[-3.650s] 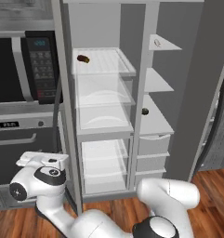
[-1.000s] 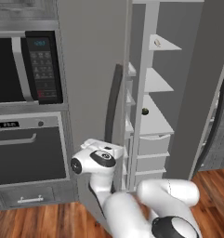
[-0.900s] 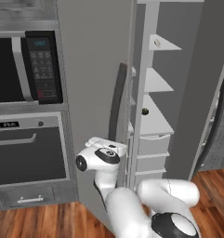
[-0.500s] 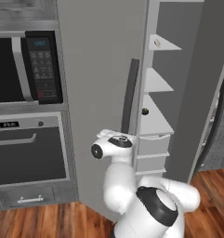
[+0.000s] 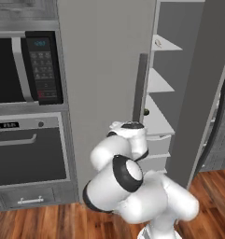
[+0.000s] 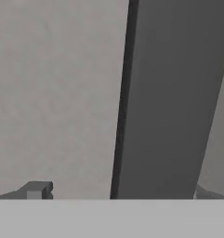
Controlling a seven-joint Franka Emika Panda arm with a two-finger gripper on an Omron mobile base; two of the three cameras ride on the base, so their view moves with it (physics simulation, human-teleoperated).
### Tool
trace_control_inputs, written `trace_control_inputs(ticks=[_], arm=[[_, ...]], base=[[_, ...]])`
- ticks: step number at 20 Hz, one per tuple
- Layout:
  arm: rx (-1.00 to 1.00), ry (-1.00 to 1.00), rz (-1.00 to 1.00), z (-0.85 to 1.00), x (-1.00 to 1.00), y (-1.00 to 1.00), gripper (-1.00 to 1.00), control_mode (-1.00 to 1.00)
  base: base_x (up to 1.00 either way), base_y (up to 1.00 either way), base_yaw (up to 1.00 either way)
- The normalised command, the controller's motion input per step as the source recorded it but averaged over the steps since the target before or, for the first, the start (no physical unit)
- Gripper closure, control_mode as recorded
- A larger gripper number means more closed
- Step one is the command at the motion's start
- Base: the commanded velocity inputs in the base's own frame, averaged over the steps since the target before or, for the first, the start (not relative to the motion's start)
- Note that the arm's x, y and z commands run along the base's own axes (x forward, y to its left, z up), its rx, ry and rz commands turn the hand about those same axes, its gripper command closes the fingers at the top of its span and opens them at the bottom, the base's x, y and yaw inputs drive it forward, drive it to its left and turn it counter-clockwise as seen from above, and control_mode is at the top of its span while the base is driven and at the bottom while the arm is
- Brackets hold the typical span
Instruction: There's a fish in the fridge that needs to be moved to the freezer for freezing. Pick up the fish from the fridge, place it on any shelf in the freezer, and close the fridge and freezer doors when done.
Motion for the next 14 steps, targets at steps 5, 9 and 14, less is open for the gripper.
trace_control_inputs(ticks=[5,9,14], arm=[[0.00,0.00,0.01,0.00,0.80,-0.30,-1.00,-1.00],[0.00,0.00,0.04,0.00,0.78,-0.32,-1.00,-1.00],[0.00,0.00,0.05,0.00,0.81,-0.32,-1.00,-1.00]], base=[[0.00,0.00,0.00],[0.00,0.00,0.00],[0.00,0.00,0.00]])
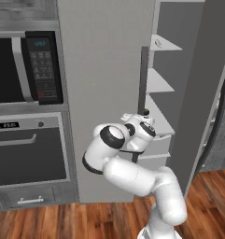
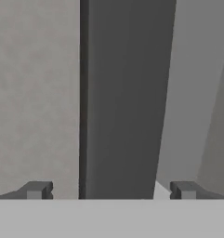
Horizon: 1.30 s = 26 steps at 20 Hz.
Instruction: There's a fish in the fridge that needs to be moved to the freezer for freezing. Pick up the fish from the fridge, place it on any shelf in the freezer, and close the fridge and freezer doors when done.
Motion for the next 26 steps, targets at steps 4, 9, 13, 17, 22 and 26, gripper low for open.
trace_control_inputs(ticks=[4,9,13,17,22,26], arm=[[0.00,0.00,0.01,0.00,0.87,-0.14,-1.00,-1.00],[0.00,0.07,0.00,0.00,0.90,-0.03,-1.00,-1.00],[0.00,0.08,0.00,0.00,0.84,-0.03,-1.00,-1.00],[0.00,0.00,0.00,0.15,0.04,0.00,-1.00,-1.00],[0.00,0.00,0.00,0.51,-0.04,0.00,-1.00,-1.00],[0.02,-0.06,0.01,0.61,-0.15,-0.02,-1.00,-1.00]], base=[[0.00,0.00,0.00],[0.00,0.00,0.00],[0.00,0.00,0.00],[0.00,0.00,0.00],[0.00,0.00,0.00],[0.00,0.00,0.00]])
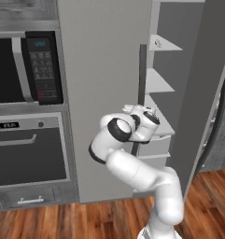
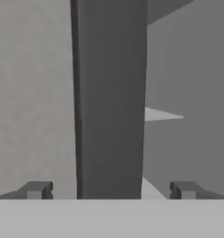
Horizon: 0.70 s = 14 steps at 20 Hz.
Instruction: There's a fish in the fridge that needs to be moved to the freezer for freezing. Pick up the fish from the fridge, place it on any shelf in the freezer, and close the fridge and freezer doors when done.
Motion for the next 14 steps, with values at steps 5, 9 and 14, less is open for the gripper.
trace_control_inputs(ticks=[5,9,14], arm=[[0.01,-0.27,0.04,0.60,-0.56,-0.06,-1.00,-1.00],[0.00,-0.34,0.01,0.70,-0.55,0.00,-1.00,-1.00],[0.00,-0.20,0.01,0.70,-0.70,0.01,-1.00,-1.00]], base=[[0.00,0.00,0.00],[0.00,0.00,0.00],[0.00,0.00,0.00]])
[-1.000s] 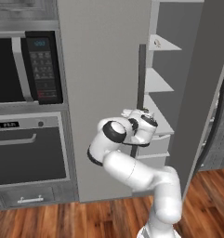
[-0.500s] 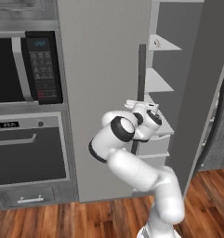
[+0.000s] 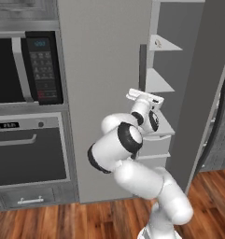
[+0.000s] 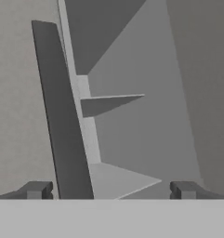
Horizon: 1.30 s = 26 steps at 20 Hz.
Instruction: There's a fish in the fridge that needs to be moved to the freezer for freezing. Pick up the fish from the fridge, place it on any shelf in the freezer, and close the fridge and freezer doors when done.
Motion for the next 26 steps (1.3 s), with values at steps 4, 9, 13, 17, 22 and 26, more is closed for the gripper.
trace_control_inputs(ticks=[4,9,13,17,22,26], arm=[[0.00,0.02,0.06,0.98,-0.86,0.00,-1.00,-1.00],[0.00,0.24,0.08,0.96,-0.89,0.00,-1.00,-1.00],[0.01,0.40,0.08,0.65,-0.97,-0.02,-1.00,-1.00],[0.00,0.41,0.09,0.90,-0.81,0.00,-1.00,-1.00],[0.00,0.21,0.09,0.00,-0.78,0.27,-1.00,-1.00],[0.00,-0.01,0.11,-0.18,-0.78,0.28,-1.00,-1.00]], base=[[0.00,0.00,0.00],[0.00,0.00,0.00],[0.00,0.00,0.00],[0.00,0.00,0.00],[0.00,0.00,0.00],[0.00,0.00,0.00]])
